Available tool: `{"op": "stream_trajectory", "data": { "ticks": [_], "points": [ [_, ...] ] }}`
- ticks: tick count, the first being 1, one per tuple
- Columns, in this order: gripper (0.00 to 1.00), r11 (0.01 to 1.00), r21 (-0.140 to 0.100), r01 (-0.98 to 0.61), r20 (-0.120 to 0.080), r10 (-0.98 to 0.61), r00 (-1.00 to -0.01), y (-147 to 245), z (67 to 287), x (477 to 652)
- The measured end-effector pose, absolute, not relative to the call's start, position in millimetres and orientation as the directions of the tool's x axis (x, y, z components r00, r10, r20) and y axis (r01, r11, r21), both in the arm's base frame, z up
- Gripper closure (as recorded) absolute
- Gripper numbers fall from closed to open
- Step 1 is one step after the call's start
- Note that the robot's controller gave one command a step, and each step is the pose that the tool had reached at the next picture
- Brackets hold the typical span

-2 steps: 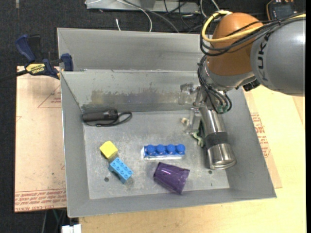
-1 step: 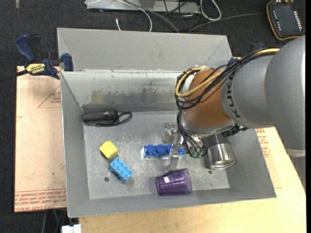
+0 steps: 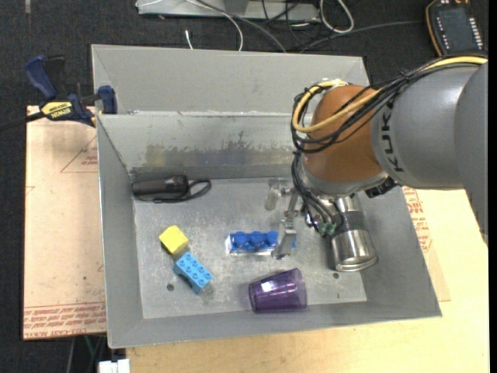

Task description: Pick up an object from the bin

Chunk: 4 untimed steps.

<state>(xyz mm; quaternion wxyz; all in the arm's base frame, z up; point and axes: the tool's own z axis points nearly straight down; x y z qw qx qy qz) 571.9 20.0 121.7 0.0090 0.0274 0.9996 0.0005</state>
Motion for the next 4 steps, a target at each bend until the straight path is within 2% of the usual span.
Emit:
{"op": "stream_trajectory", "data": {
  "ticks": [1,2,3,4],
  "points": [
    [0.0,0.996,0.003,0.086,0.005,0.086,-0.996,20.0,77.7,563.4],
    [0.0,0.998,0.004,0.07,-0.021,0.07,-0.997,25.3,70.4,588.9],
    [1.0,0.997,0.004,0.081,-0.005,0.081,-0.997,21.8,76.5,571.4],
    [1.0,0.997,0.004,0.081,-0.005,0.081,-0.997,21.8,76.6,571.5]
  ]
}}
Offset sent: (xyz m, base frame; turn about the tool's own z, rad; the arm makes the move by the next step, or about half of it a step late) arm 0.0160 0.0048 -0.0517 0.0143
